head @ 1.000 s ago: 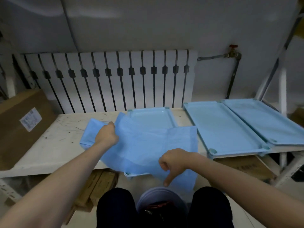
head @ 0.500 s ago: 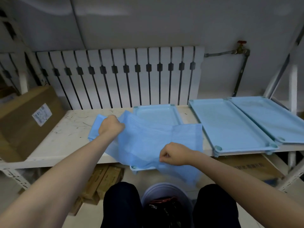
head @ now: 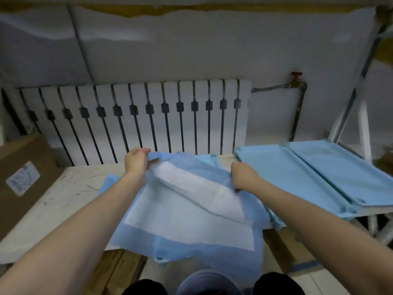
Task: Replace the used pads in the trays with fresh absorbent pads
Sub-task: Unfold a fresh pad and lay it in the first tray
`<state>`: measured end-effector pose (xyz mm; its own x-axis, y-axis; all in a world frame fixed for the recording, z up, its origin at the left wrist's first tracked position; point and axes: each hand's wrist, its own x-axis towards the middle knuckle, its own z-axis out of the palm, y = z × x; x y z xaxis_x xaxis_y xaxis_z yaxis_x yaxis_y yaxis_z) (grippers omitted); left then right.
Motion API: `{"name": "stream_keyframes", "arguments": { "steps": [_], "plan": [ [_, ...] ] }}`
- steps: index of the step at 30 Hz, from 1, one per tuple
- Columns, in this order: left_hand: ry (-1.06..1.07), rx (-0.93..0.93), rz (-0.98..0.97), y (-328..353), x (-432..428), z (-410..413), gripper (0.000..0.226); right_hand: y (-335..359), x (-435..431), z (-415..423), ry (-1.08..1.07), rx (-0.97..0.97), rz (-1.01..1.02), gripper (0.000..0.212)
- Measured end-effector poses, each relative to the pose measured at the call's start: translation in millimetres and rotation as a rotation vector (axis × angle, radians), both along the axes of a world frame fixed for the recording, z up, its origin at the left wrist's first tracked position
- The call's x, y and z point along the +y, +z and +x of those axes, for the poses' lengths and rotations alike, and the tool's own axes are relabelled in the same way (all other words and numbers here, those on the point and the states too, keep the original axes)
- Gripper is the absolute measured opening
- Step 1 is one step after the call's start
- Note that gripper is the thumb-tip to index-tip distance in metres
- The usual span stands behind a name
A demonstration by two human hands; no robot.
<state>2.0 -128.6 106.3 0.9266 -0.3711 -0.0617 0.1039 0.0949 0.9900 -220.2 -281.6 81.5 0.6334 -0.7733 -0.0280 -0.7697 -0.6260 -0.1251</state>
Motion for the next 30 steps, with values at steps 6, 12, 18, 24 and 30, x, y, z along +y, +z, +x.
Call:
{"name": "stream_keyframes", "arguments": {
  "steps": [6,12,18,24,30],
  "plan": [
    [-0.066,-0.359,0.165,-4.2,-37.9,6.3,0.032,-2.1,-32.5,40.3,-0.058,-0.192,-0.104,0.031],
    [-0.26,-1.126,0.521,-26.1,-66.7,26.5,0.075,-24.9,-81.0,67.8,-0.02,-0.261,-0.281,0.034],
    [-0.323,-1.69,0.809,-86.3,-73.1,45.8,0.112,-41.5,-115.2,80.4,0.016,-0.306,-0.244,0.06],
    [-0.523,-1.504,1.128,-127.1,-73.9,52.9,0.059,-67.9,-97.4,87.5,0.166,-0.278,-0.087,0.062],
    [-0.457,-1.566,0.911,-133.9,-77.2,55.1,0.04,-88.7,-79.3,67.0,0.714,0.011,-0.158,0.032]
  ]
}}
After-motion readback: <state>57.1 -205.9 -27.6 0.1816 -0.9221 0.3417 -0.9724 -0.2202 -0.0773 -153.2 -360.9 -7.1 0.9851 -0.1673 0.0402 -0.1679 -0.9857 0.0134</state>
